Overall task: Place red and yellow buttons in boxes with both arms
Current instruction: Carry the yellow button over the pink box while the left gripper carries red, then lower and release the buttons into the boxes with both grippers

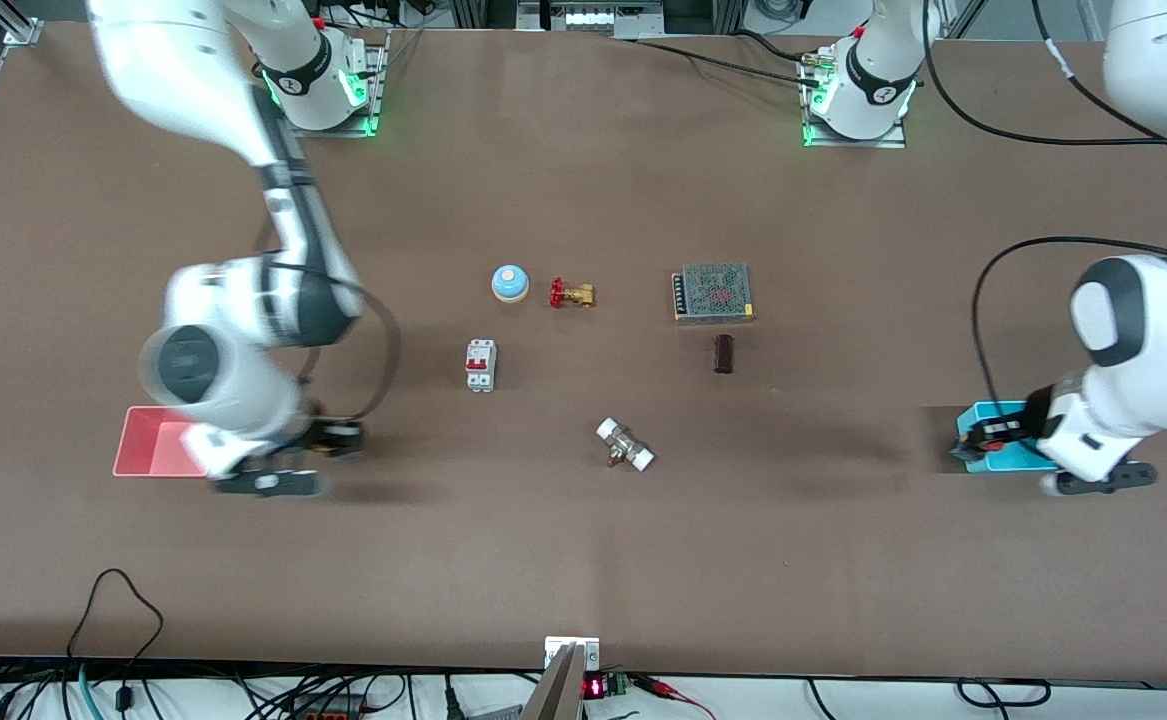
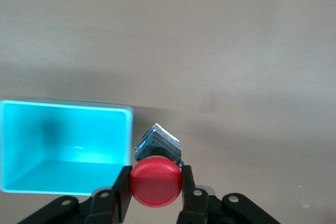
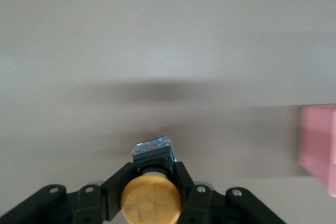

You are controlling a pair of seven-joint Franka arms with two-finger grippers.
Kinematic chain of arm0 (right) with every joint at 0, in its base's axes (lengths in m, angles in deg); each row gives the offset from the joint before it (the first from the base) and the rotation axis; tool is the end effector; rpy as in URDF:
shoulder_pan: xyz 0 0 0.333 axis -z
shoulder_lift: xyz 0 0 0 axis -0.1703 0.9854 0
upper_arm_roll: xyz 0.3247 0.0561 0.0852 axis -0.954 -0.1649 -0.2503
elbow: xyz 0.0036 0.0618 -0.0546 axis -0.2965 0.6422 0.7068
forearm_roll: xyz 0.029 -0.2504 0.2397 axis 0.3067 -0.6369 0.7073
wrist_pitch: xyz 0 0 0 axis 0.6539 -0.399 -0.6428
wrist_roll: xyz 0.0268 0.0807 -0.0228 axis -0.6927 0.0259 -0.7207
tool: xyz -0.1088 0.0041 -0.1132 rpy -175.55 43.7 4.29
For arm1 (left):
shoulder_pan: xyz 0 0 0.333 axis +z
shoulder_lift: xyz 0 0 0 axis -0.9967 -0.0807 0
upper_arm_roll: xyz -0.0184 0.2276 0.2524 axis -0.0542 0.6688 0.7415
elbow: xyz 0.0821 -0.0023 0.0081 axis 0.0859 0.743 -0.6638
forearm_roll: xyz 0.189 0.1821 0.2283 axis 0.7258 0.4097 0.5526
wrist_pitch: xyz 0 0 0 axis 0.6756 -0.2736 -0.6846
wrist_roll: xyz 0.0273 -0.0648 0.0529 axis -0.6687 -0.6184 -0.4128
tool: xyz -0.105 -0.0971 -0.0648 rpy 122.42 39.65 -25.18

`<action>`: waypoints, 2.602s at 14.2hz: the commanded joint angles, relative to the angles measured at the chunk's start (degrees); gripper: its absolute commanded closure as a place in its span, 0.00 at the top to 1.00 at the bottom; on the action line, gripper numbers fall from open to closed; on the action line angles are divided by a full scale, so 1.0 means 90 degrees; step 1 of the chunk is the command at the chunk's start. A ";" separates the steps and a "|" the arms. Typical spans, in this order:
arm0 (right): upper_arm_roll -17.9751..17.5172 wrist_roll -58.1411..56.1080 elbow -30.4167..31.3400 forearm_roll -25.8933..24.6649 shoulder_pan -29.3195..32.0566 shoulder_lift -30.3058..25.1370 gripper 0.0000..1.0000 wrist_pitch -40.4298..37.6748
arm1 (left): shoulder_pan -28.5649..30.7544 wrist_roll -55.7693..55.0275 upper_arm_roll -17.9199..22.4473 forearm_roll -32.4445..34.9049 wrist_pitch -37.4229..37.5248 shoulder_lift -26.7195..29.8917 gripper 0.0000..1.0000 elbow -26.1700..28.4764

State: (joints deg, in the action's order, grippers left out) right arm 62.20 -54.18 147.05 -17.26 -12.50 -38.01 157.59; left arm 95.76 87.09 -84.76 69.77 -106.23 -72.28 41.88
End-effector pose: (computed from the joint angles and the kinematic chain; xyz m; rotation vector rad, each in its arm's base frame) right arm 0.6859 0.1364 0.3318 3.1077 -0.0674 0.0240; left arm 0.6530 0.0842 0.3196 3.0737 0.2008 -0.0154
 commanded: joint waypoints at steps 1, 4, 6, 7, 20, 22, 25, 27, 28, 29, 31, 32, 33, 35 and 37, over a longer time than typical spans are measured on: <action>-0.0070 -0.0678 -0.0609 0.0022 0.0680 0.0024 0.32 -0.0701 | 0.0446 0.0911 -0.0042 0.0032 0.0137 0.0019 0.33 -0.0136; -0.0041 -0.1255 -0.0610 -0.0251 0.1236 0.0140 0.32 -0.0644 | 0.0681 0.1392 -0.0033 0.0041 0.0039 -0.0185 0.33 -0.0176; -0.0041 -0.1578 -0.0619 -0.0282 0.1521 0.0287 0.32 -0.0556 | 0.0740 0.1481 -0.0003 0.0235 -0.0097 -0.0380 0.33 -0.0098; -0.0041 -0.1724 -0.0619 -0.0291 0.1647 0.0365 0.32 -0.0468 | 0.0750 0.1481 -0.0003 0.0343 -0.0136 -0.0507 0.33 -0.0088; -0.0041 -0.1872 -0.0561 -0.0516 0.2049 0.1156 0.32 0.0168 | 0.0711 0.1442 0.0016 0.0373 -0.0537 -0.0656 1.00 -0.0107; -0.0051 -0.1862 -0.0570 -0.0477 0.2039 0.1157 0.32 0.0167 | 0.0701 0.1403 -0.0013 0.0383 -0.0469 -0.0402 1.00 -0.0098; -0.0051 -0.1872 -0.0502 -0.0457 0.2049 0.1157 0.32 0.0109 | 0.0624 0.1296 -0.0062 0.0383 -0.0051 0.0008 1.00 -0.0068; -0.0051 -0.1862 -0.0473 -0.0448 0.2049 0.1157 0.32 0.0128 | 0.0536 0.1062 -0.0081 0.0383 0.0184 0.0252 1.00 -0.0068; -0.0060 -0.1853 -0.0473 -0.0438 0.2049 0.1157 0.33 0.0128 | 0.0410 0.0906 -0.0081 0.0383 0.0331 0.0369 1.00 -0.0068; -0.0060 -0.1853 -0.0454 -0.0361 0.2049 0.1166 0.33 0.0128 | 0.0292 0.0711 -0.0081 0.0383 0.0467 0.0477 1.00 -0.0068; -0.0060 -0.1853 -0.0385 -0.0126 0.2049 0.1186 0.33 0.0158 | 0.0048 0.0262 -0.0091 0.0383 0.0712 0.0731 1.00 -0.0020; -0.0070 -0.1853 -0.0385 -0.0125 0.2049 0.1205 0.34 0.0167 | -0.0050 0.0125 -0.0091 0.0383 0.0819 0.0867 1.00 0.0000; -0.0060 -0.1853 -0.0375 -0.0116 0.2049 0.1225 0.34 0.0177 | -0.0128 0.0065 -0.0101 0.0383 0.0956 0.1004 1.00 0.0010; -0.0070 -0.1862 -0.0375 -0.0116 0.2049 0.1303 0.37 0.0235 | -0.0294 -0.0033 -0.0101 0.0383 0.1132 0.1374 1.00 0.0145; -0.0070 -0.1862 -0.0375 -0.0106 0.2049 0.1303 0.42 0.0255 | -0.0421 -0.0198 -0.0101 0.0383 0.1152 0.1775 1.00 0.0409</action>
State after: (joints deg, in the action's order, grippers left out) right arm 62.35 -71.15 143.53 -19.00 5.30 -26.47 159.10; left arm 92.85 87.15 -85.84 72.06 -96.16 -61.83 40.87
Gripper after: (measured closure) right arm 0.595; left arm 0.000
